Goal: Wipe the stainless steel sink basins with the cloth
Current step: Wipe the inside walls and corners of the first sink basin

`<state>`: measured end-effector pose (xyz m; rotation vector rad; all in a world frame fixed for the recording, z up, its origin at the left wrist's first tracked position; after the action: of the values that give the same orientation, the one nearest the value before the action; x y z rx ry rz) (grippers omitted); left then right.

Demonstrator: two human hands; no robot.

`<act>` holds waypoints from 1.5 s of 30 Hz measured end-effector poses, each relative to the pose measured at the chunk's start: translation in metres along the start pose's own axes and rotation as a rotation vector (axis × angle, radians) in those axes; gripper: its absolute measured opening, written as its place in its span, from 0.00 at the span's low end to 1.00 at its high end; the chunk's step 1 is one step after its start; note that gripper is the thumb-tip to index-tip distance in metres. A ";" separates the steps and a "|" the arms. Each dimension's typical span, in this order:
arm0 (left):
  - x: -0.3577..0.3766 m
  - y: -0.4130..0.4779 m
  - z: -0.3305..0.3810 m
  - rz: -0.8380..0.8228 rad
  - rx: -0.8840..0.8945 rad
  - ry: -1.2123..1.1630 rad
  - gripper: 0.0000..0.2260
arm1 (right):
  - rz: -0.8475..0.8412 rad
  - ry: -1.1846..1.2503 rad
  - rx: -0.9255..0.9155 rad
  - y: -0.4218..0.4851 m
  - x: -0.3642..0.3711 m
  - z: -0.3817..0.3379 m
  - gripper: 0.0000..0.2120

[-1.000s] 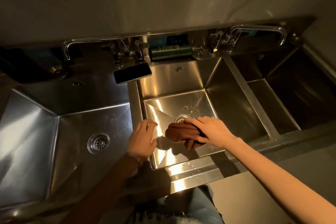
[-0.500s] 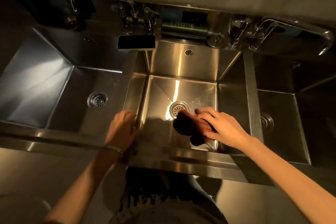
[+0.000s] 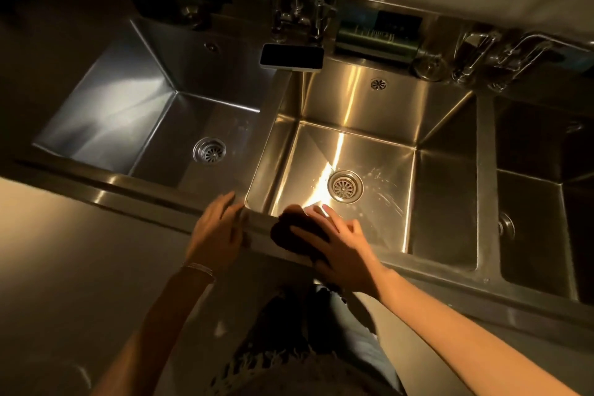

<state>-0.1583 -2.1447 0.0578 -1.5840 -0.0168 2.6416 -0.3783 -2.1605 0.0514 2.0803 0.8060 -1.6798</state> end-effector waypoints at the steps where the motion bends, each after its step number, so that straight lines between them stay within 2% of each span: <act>1: 0.001 -0.004 -0.003 -0.012 0.001 -0.003 0.14 | -0.014 0.027 0.002 0.013 0.005 -0.013 0.31; 4: 0.001 -0.011 -0.013 -0.021 0.032 0.016 0.18 | -0.141 0.021 0.081 0.051 0.026 -0.036 0.25; 6: -0.002 -0.014 -0.023 -0.025 0.019 0.042 0.18 | -0.102 -0.062 0.067 0.056 0.027 -0.042 0.19; 9: 0.000 -0.017 -0.026 -0.053 0.065 0.054 0.21 | 0.037 0.002 0.107 0.024 0.013 -0.024 0.16; 11: 0.002 -0.018 -0.023 -0.040 0.115 0.069 0.23 | 0.072 0.012 0.178 -0.001 0.009 -0.003 0.16; 14: 0.005 -0.019 -0.028 -0.026 0.099 0.032 0.23 | 0.052 -0.055 0.223 -0.006 0.008 0.001 0.16; 18: 0.005 -0.017 -0.045 -0.039 0.048 -0.031 0.24 | 0.091 -0.113 0.129 0.040 0.016 -0.052 0.16; 22: -0.003 -0.018 -0.066 -0.039 -0.033 0.021 0.25 | 0.025 -0.145 0.108 0.084 0.029 -0.091 0.19; 25: -0.006 -0.019 -0.076 -0.042 -0.070 0.011 0.25 | 0.029 -0.120 0.102 0.069 0.026 -0.082 0.18; 30: 0.001 -0.021 -0.072 -0.069 -0.037 0.087 0.22 | 0.052 -0.124 0.153 0.025 0.020 -0.039 0.18; 33: 0.004 -0.020 -0.071 -0.067 -0.032 0.105 0.22 | 0.054 -0.162 0.121 0.052 0.023 -0.066 0.22; 37: 0.001 -0.017 -0.072 -0.051 -0.015 0.077 0.20 | 0.054 -0.182 0.099 0.087 0.032 -0.100 0.19; 42: 0.001 -0.011 -0.064 0.005 0.038 0.048 0.20 | 0.184 -0.120 0.157 0.016 0.015 -0.036 0.15; 45: 0.016 -0.003 -0.033 -0.024 0.165 0.037 0.20 | 0.211 -0.178 0.278 -0.048 0.007 0.027 0.17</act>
<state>-0.1364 -2.1420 0.0282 -1.5678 0.1779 2.5220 -0.4281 -2.1382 0.0420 2.0635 0.3005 -1.9100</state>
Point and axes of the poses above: each hand's wrist, its own y-axis towards the middle knuckle, its own x-axis out of the palm, z = x × y, the point moved 6 cm from there along y, towards the middle knuckle, and after that the axes turned 10 degrees about x, right-handed, at the moved point
